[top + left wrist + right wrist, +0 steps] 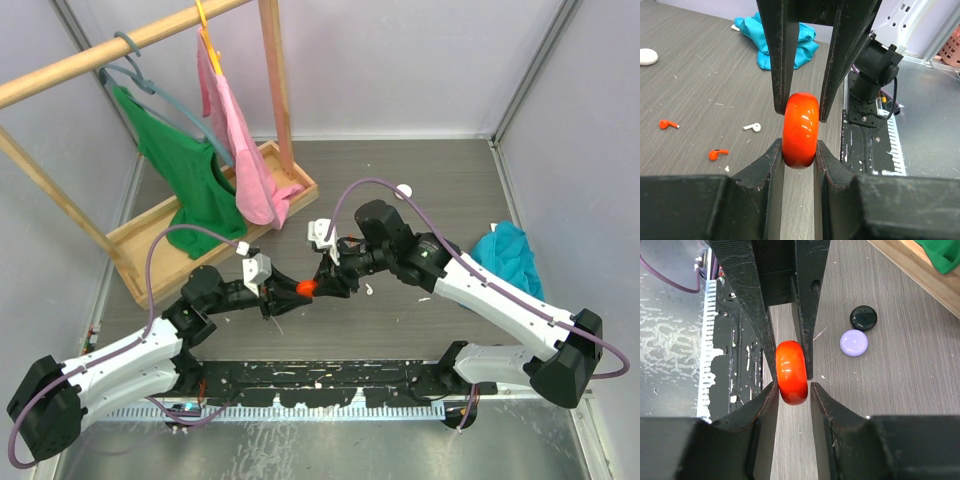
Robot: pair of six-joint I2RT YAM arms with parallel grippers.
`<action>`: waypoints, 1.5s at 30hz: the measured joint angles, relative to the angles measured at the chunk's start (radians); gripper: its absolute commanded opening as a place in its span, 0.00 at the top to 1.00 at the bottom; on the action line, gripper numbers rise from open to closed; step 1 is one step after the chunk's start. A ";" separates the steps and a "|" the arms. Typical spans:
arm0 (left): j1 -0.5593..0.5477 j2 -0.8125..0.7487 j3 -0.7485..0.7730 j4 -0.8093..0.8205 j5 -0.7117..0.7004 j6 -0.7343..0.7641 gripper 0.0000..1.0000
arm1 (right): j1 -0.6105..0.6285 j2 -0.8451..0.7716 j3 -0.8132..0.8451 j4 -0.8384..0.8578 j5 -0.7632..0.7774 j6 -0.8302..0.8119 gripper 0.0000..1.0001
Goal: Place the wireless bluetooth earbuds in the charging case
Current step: Pick up the charging case at the center of the board, then open the charging case, then pick up the earbud from the center of the board.
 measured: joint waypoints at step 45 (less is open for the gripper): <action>-0.031 -0.029 -0.114 -0.106 -0.465 0.122 1.00 | -0.057 0.247 -0.022 0.051 0.661 0.357 0.31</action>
